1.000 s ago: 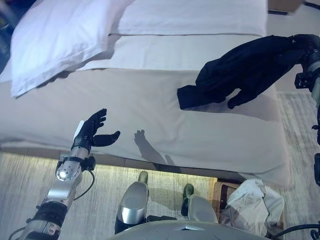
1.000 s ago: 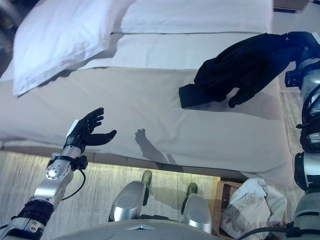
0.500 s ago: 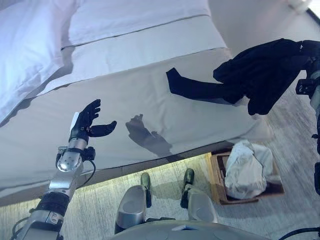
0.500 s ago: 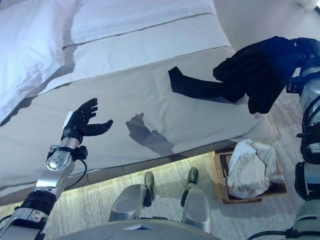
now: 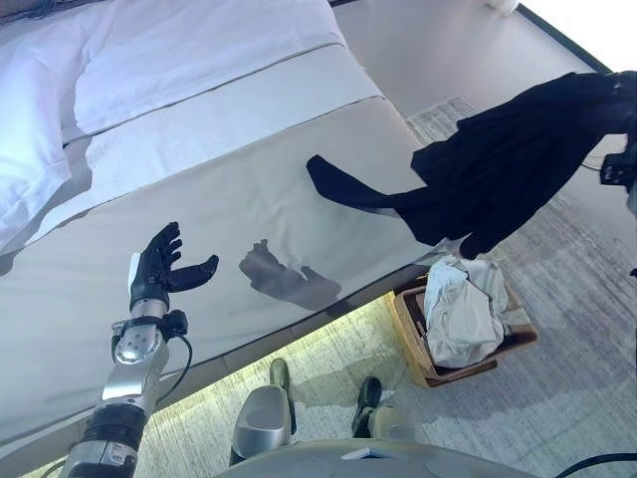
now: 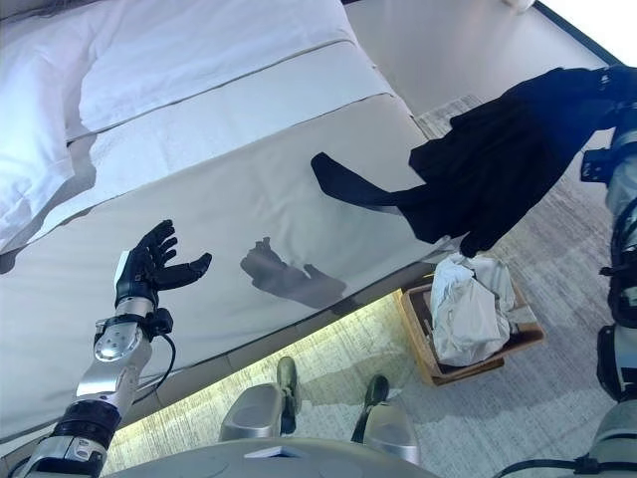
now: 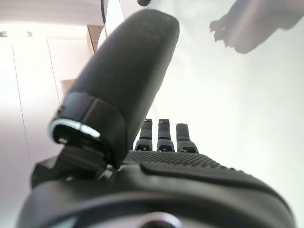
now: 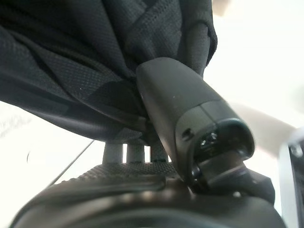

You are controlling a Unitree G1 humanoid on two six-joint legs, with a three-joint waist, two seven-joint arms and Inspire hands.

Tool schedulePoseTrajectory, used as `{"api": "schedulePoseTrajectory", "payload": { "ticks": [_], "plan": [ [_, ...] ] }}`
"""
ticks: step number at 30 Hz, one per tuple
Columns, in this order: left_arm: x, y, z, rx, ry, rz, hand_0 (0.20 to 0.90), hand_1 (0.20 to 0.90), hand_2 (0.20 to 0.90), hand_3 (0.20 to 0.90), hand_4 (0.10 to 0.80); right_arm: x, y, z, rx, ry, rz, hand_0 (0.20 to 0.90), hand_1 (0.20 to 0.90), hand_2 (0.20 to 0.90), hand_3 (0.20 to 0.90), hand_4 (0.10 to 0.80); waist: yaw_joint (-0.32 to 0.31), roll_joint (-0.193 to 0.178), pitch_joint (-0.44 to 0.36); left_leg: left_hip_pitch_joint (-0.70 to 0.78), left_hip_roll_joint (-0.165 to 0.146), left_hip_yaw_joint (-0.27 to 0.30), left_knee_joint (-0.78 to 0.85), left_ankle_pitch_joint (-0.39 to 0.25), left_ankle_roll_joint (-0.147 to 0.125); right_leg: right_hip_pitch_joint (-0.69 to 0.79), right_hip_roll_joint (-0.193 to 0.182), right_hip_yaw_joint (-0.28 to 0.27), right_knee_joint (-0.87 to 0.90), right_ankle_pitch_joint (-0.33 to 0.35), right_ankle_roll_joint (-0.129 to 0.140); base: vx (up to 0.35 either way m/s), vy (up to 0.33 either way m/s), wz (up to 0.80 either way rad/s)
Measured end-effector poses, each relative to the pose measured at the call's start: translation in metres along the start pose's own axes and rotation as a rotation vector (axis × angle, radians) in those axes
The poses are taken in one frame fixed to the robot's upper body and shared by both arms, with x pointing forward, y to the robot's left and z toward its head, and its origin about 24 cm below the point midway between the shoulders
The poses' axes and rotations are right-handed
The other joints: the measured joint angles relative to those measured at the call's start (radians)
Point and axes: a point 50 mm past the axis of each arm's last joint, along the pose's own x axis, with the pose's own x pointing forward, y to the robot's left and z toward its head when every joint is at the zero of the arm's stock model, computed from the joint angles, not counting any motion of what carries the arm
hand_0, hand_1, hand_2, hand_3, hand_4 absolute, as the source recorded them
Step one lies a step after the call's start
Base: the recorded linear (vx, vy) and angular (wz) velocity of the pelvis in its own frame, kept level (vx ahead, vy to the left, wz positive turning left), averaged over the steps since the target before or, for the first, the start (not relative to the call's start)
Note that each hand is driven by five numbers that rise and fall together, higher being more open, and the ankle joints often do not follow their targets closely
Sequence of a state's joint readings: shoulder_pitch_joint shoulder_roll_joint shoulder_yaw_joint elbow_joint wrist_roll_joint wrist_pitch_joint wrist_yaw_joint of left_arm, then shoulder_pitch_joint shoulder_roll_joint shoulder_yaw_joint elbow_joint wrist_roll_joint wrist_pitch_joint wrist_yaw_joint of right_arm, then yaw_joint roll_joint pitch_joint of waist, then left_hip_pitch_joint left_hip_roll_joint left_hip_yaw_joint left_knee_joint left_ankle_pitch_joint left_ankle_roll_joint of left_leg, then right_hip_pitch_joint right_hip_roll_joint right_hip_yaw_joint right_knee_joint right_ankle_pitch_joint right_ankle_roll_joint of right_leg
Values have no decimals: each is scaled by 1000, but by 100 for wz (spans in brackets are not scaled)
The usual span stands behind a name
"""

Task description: Pick up the clothes from the bed and place them into the basket

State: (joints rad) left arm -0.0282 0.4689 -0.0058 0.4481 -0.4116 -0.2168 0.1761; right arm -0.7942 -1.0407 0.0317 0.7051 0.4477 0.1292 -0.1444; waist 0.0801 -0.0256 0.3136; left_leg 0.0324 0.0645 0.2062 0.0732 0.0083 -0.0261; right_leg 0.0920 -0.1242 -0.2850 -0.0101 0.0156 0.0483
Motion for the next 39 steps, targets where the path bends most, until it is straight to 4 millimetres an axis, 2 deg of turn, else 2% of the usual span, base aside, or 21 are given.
{"api": "schedulePoseTrajectory", "payload": {
  "ticks": [2,8,13,18,23,30,35,39],
  "plan": [
    [0,1,-1,1,3,6,900,900,900,900,800,0,-10,4,25,-9,-54,300,300,300,200,100,-10,0,-6,16,-2,6,-18,4,-1,18,2,2,-29,11,5,-27,-66,-6],
    [-1,3,-6,7,26,15,900,900,900,900,800,0,-22,8,12,-18,-115,300,300,300,200,100,-36,3,-48,47,-5,7,-53,11,1,47,9,5,-63,17,3,-14,-38,-3],
    [-4,5,-11,13,43,23,900,900,900,900,800,-1,-36,8,88,-15,-189,300,300,300,200,100,-57,6,-60,63,0,9,-80,14,-2,57,18,5,-78,17,3,6,-35,-1],
    [-4,6,-13,15,50,21,900,900,900,900,800,-3,-58,2,68,18,-255,300,300,300,200,100,-74,7,-60,64,3,10,-83,14,-2,57,21,8,-80,17,3,4,-6,-1],
    [-5,6,-15,16,60,5,900,900,900,900,800,-6,-60,-6,59,39,-221,300,300,300,200,100,-88,7,-61,70,4,14,-89,14,-2,53,22,23,-80,17,3,-10,-1,-8],
    [-6,1,-18,6,68,-24,900,900,900,900,800,-17,-58,-39,-77,125,-134,300,300,300,200,100,-99,15,-66,80,5,23,-102,14,-3,50,26,31,-80,17,3,-6,5,-3],
    [-7,3,-23,9,90,-19,900,900,900,900,800,-31,-34,-76,-105,208,-18,300,300,300,200,100,-111,16,-67,87,8,38,-106,14,-3,45,29,48,-80,17,3,-25,7,-9],
    [-7,0,-24,-1,92,-23,900,900,900,900,800,-54,-8,-121,-70,330,60,300,300,300,200,100,-116,17,-69,98,16,51,-115,15,-4,45,32,59,-79,17,3,-29,7,-10]
  ]
}}
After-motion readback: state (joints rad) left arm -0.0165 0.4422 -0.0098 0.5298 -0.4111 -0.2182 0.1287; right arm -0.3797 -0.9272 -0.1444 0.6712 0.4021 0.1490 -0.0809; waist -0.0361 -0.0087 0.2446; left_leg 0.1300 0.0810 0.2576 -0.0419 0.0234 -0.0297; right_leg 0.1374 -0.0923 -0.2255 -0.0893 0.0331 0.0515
